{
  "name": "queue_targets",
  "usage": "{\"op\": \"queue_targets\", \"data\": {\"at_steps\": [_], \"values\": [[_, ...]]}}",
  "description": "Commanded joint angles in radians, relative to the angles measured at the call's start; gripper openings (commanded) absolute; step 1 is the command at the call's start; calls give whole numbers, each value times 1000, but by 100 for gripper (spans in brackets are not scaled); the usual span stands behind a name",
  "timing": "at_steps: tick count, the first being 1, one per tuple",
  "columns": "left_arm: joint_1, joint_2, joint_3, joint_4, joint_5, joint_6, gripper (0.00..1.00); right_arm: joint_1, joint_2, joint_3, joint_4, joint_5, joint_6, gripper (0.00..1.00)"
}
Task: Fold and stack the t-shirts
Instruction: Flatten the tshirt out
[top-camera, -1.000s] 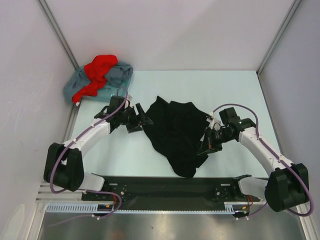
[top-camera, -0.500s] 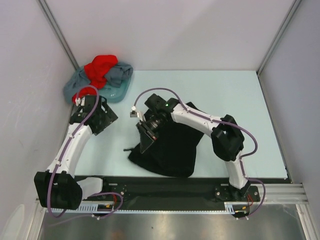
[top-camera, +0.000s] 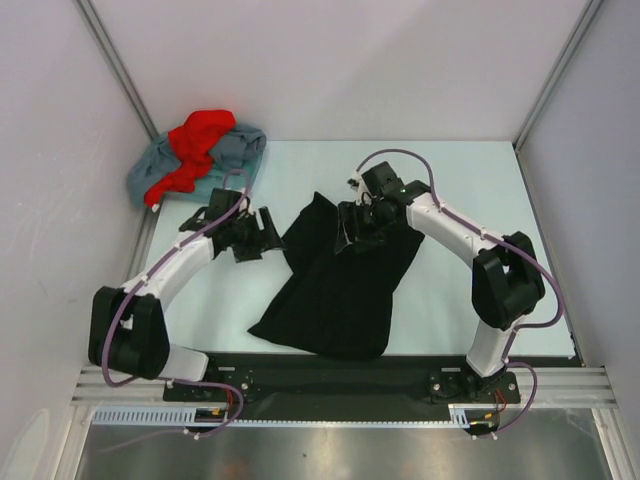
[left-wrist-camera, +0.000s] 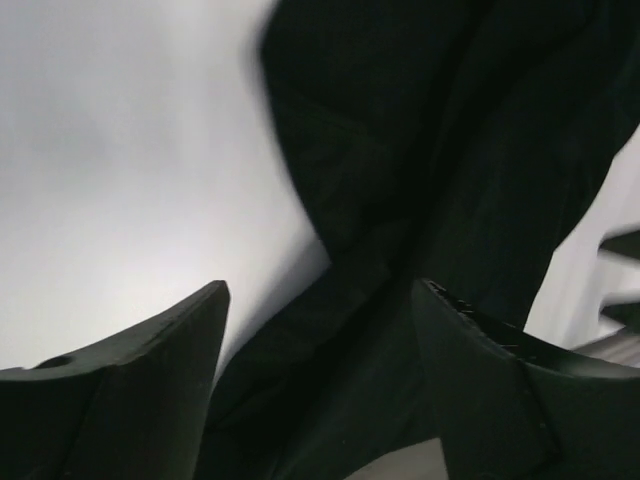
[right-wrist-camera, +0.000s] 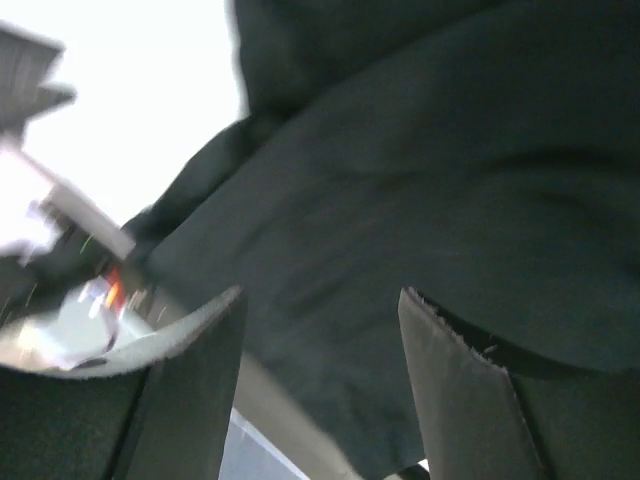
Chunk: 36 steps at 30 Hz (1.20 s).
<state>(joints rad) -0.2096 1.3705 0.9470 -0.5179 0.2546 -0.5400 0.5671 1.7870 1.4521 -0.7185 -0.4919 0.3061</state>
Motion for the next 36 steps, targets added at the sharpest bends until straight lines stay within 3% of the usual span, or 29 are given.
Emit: {"op": "queue_targets", "data": {"at_steps": [1, 3, 5, 10, 13, 17, 20, 32, 35, 36], "values": [[-72, 41, 55, 30, 63, 46, 77, -12, 21, 48, 71, 334, 122, 68], [-102, 30, 46, 0, -15, 43, 70, -10, 84, 91, 88, 430, 191, 68], [-134, -23, 13, -60, -76, 43, 69, -4, 124, 119, 102, 464, 238, 68], [-142, -178, -120, -164, -161, -7, 82, 37, 219, 181, 128, 598, 364, 67], [-142, -231, -186, -195, -109, -84, 83, 60, 261, 224, 111, 673, 393, 66], [-143, -281, -198, -231, -59, -78, 83, 79, 301, 254, 70, 731, 432, 59], [-143, -300, -231, -241, -19, -80, 76, 103, 302, 240, 59, 763, 438, 56], [-157, -243, -340, -206, 184, -101, 71, 102, 305, 212, 90, 737, 409, 47], [-166, -251, -344, -205, 184, -110, 66, 106, 305, 205, 105, 724, 393, 42], [-168, -251, -344, -199, 181, -110, 58, 106, 307, 203, 113, 722, 389, 42]]}}
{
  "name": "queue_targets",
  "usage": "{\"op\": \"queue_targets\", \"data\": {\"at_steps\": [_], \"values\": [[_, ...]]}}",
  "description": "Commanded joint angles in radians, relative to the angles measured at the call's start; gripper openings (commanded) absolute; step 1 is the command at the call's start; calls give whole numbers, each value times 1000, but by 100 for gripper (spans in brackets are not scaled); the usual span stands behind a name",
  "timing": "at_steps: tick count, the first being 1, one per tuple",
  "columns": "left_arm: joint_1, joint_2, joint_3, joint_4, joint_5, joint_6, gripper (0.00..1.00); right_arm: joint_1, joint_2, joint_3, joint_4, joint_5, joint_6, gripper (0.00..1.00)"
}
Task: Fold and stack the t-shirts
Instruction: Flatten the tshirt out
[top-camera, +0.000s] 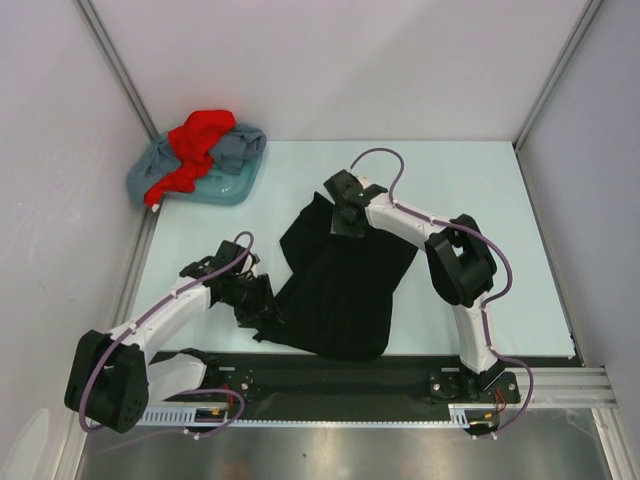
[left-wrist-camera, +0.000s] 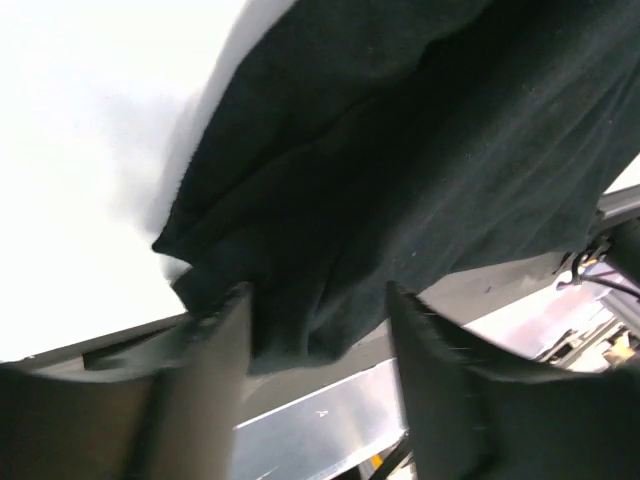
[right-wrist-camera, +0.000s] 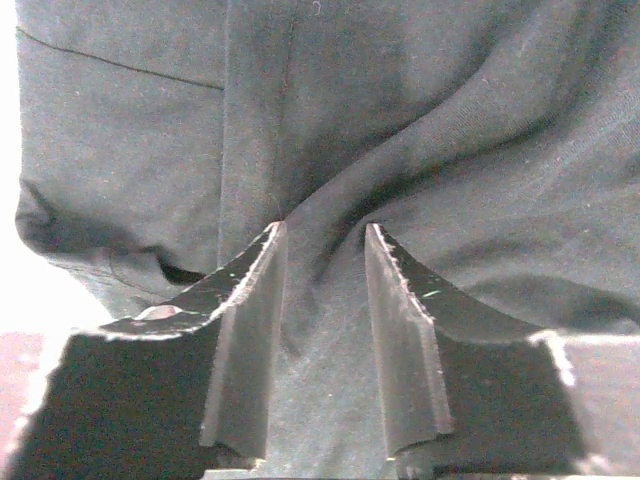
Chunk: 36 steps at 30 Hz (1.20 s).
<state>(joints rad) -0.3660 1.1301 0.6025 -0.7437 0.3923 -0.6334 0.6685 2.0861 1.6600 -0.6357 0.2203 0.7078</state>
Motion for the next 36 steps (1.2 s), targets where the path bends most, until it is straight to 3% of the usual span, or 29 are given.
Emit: {"op": "queue_targets", "data": {"at_steps": [1, 6, 7, 9, 12, 16, 18, 20, 21, 22, 25, 29, 32, 36], "values": [[-11, -12, 0, 29, 37, -18, 54, 5, 8, -6, 36, 8, -25, 41], [-11, -49, 40, 41, -3, -38, 22, 0, 9, 1, 62, 36, -68, 18], [-11, -58, 68, 40, -13, -37, 20, -1, 8, 7, 64, 40, -73, 8], [-11, -72, 107, 33, -42, -31, 10, -9, -1, 33, 61, 65, -94, 1], [-11, -70, 195, 14, -75, -15, 1, -27, -24, 67, 60, 94, -126, 0], [-11, -62, 343, -20, -150, 15, 0, -58, -107, 77, 86, 129, -175, 0], [-10, -59, 400, -22, -158, 24, 0, -75, -132, 78, 106, 76, -189, 0], [-11, -50, 486, -22, -165, 35, 1, -96, -142, 83, 126, -98, -244, 0], [-11, -47, 511, -14, -164, 40, 0, -104, -143, 89, 125, -137, -255, 3], [-11, -47, 532, -10, -159, 40, 0, -113, -133, 99, 108, -154, -264, 22], [-11, -36, 583, -5, -133, 31, 0, -125, -88, 147, 28, -119, -281, 48], [-11, -21, 527, 21, 69, -32, 0, -144, -28, 168, 2, -60, -297, 58], [-11, -53, 475, 64, 115, -67, 0, -150, 43, 211, -19, 19, -333, 65], [-11, -90, 462, 66, 147, -68, 0, -142, 130, 331, -44, -33, -409, 67]]}}
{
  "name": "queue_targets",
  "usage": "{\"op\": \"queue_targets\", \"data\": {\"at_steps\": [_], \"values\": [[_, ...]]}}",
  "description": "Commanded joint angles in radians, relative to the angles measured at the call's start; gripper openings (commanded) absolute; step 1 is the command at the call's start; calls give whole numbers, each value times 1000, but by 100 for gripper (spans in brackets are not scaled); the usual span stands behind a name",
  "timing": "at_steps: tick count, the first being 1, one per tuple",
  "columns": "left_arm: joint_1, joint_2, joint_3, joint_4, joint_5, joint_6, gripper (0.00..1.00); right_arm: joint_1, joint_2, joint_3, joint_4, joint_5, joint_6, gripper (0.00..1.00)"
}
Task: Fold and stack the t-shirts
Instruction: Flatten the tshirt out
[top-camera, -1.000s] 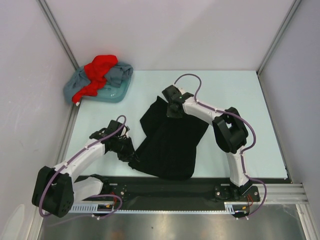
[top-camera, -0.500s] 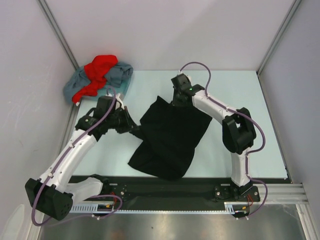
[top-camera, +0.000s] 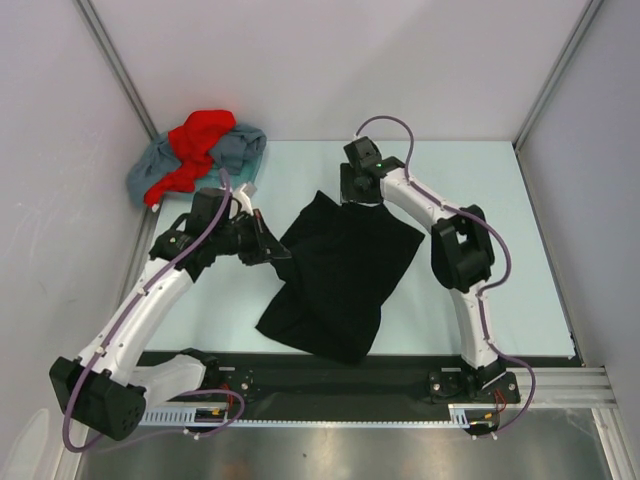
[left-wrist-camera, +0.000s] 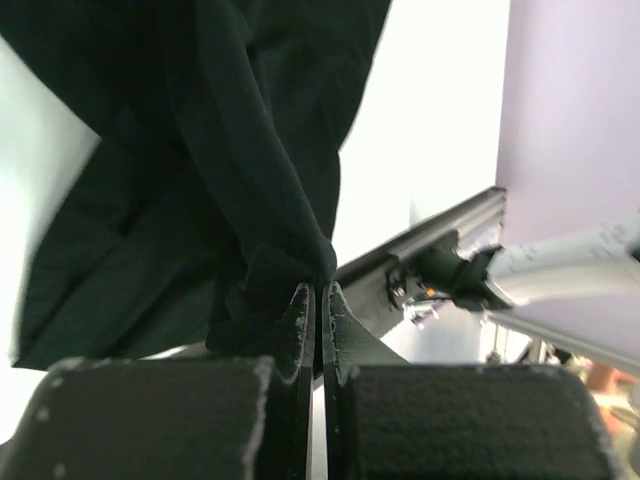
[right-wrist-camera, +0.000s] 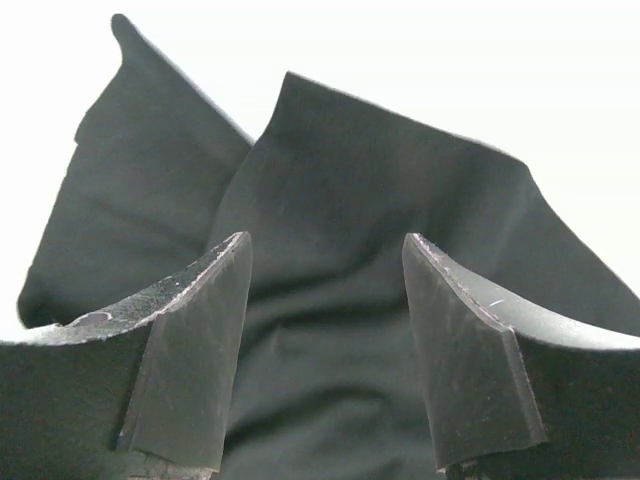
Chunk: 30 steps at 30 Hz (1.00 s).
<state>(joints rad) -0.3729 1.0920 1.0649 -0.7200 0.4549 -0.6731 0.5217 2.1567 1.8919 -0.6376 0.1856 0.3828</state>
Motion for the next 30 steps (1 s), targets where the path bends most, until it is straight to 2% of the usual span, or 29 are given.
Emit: {"op": "queue_targets", "data": {"at_steps": [1, 8, 12, 20, 23, 25, 27, 30], "values": [[-4, -47, -20, 45, 97, -32, 1, 14, 78, 119, -46, -12, -100, 67], [-4, -21, -52, 68, 162, -43, 0, 75, 170, 219, -86, 38, -78, 65], [-4, -26, -39, 71, 172, -42, 0, 90, 196, 225, -85, 83, -59, 57], [-4, -44, -40, 73, 169, -42, 0, 113, 238, 249, -89, 167, -96, 49], [-4, -46, -39, 71, 172, -43, 0, 116, 253, 282, -129, 163, -79, 42], [-4, -44, -37, 71, 172, -45, 0, 127, 261, 326, -174, 193, -64, 45], [-4, -44, -34, 73, 174, -45, 0, 150, 253, 328, -208, 199, -52, 55], [-4, -38, -25, 73, 179, -43, 0, 182, 261, 331, -241, 224, -15, 59]]}}
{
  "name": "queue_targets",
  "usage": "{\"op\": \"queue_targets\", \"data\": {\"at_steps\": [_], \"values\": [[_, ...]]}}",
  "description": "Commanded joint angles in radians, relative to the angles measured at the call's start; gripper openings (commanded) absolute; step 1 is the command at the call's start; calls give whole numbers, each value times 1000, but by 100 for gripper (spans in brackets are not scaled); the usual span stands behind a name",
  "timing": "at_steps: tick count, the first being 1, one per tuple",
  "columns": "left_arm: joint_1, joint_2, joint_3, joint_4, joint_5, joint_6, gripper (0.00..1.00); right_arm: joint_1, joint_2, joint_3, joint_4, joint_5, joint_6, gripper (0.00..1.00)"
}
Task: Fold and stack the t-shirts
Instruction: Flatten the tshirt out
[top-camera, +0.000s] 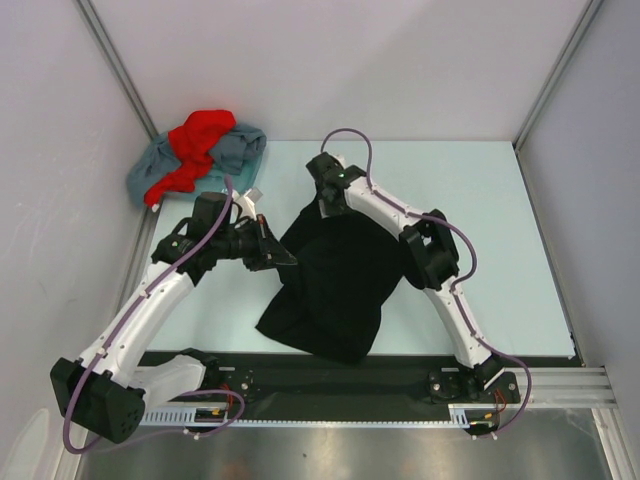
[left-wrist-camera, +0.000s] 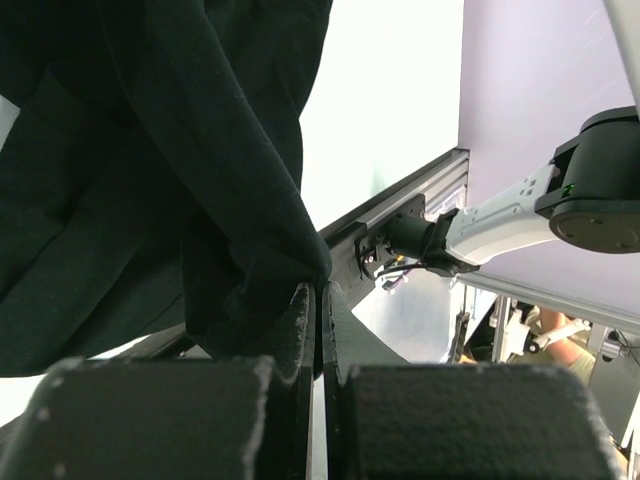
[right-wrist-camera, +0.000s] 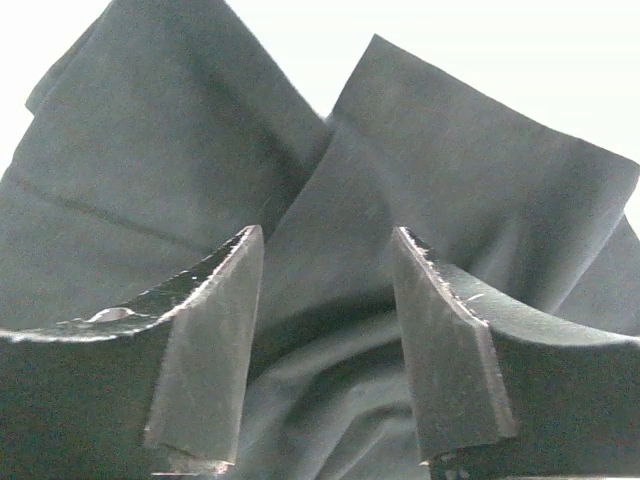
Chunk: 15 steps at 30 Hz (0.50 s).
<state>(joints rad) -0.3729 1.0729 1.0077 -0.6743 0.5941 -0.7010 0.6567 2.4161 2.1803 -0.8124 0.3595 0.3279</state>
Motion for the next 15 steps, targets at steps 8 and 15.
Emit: {"op": "queue_targets", "data": {"at_steps": [8, 15], "values": [[-4, -10, 55, 32, 58, 12, 0, 66, -80, 0, -131, 27, 126, 70], [-6, -5, 58, 41, 72, 15, 0, 20, -160, -33, -214, 3, 145, 98]]}}
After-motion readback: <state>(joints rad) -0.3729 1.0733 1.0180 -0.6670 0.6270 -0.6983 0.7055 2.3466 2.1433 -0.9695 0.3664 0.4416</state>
